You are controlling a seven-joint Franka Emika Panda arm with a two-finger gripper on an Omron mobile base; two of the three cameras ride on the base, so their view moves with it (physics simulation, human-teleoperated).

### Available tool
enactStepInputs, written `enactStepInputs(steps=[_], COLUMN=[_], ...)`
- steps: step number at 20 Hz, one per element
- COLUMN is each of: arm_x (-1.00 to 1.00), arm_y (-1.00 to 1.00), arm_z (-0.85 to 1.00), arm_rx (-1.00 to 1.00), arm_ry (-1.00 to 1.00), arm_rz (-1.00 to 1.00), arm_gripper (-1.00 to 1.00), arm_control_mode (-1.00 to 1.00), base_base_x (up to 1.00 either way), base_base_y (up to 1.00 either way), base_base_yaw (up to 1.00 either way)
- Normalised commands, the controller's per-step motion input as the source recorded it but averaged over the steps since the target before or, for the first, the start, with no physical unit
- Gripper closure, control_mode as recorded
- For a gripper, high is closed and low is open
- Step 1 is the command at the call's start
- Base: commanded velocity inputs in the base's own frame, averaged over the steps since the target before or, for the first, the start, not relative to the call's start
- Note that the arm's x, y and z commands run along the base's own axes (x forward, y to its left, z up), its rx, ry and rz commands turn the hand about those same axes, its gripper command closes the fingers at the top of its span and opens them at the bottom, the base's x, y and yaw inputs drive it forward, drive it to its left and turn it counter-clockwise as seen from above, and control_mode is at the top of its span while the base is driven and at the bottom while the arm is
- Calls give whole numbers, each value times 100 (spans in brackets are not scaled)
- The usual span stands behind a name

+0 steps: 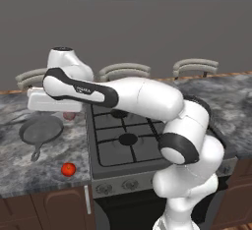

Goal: Place the pan on the front right burner on the stove. Then place the tomato and the onion in the pan and turn on the front right burner.

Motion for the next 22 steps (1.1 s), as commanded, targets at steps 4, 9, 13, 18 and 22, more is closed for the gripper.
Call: enactStepInputs(steps=[4, 9, 13, 18, 22], arm_x=[28, 24, 21, 18, 9], arm_y=[46, 42, 29, 15, 16], arm_z=[-14, -11, -26, -37, -35], arm_rx=[0, 0, 0, 0, 0], arm_ry=[0, -1, -6, -6, -1], arm_rz=[0, 0, 0, 0, 0], arm_gripper=[-100, -100, -100, -100, -100], arm_control_mode=[-100, -100, -100, -100, -100], base_base_x=[0, 0, 0, 0, 0], base_base_y=[0, 0, 0, 0, 0], base_base_yaw=[0, 0, 0, 0, 0])
